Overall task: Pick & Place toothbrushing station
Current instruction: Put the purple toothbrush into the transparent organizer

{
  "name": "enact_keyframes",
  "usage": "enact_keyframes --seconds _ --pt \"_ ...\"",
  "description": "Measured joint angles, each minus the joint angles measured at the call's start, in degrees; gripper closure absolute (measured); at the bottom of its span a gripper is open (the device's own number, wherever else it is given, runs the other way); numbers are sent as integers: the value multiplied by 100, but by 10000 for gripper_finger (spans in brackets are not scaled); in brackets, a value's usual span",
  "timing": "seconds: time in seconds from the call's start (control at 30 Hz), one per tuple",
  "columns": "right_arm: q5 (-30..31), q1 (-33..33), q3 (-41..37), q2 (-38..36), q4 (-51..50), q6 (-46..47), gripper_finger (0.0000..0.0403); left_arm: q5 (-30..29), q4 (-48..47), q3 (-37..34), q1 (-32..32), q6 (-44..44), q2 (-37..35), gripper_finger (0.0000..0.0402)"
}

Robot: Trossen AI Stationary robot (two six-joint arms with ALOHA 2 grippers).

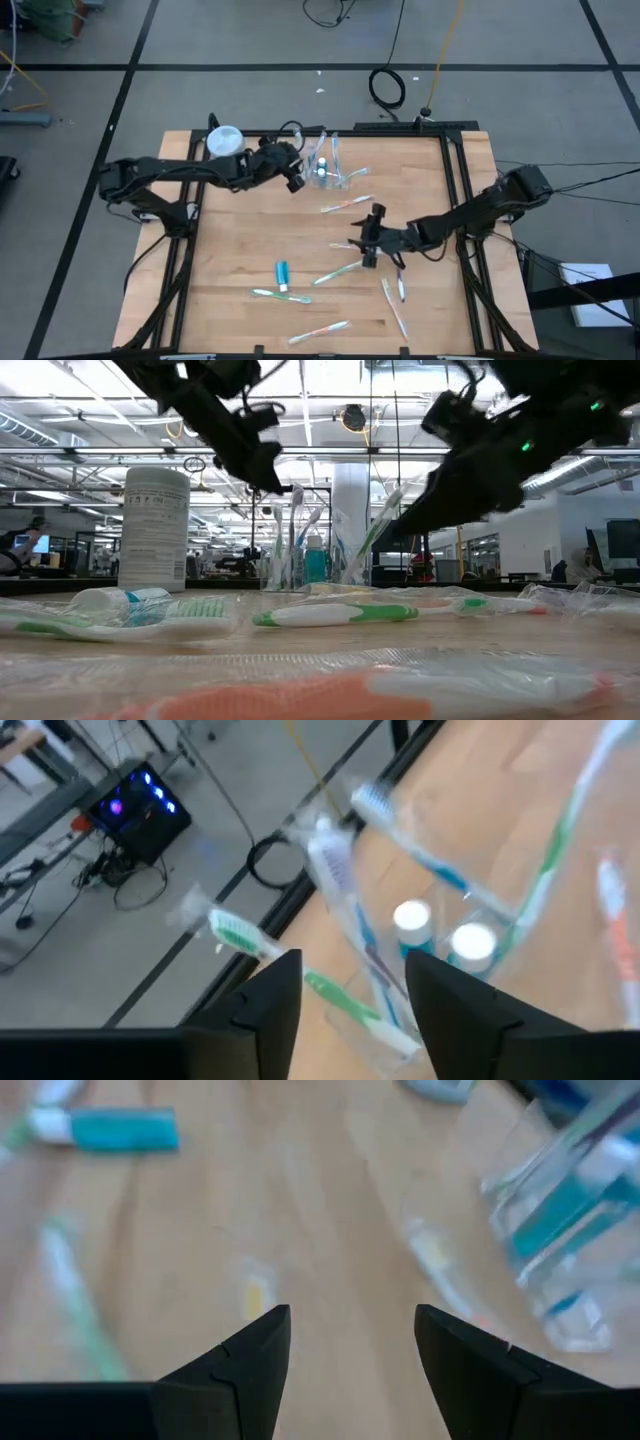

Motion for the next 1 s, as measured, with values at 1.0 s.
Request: enact_keyframes --seconds 1.0 --pt "-1641 1141 -1195 -1726 -3344 6396 194 723 -340 5 -434 322 -1046 249"
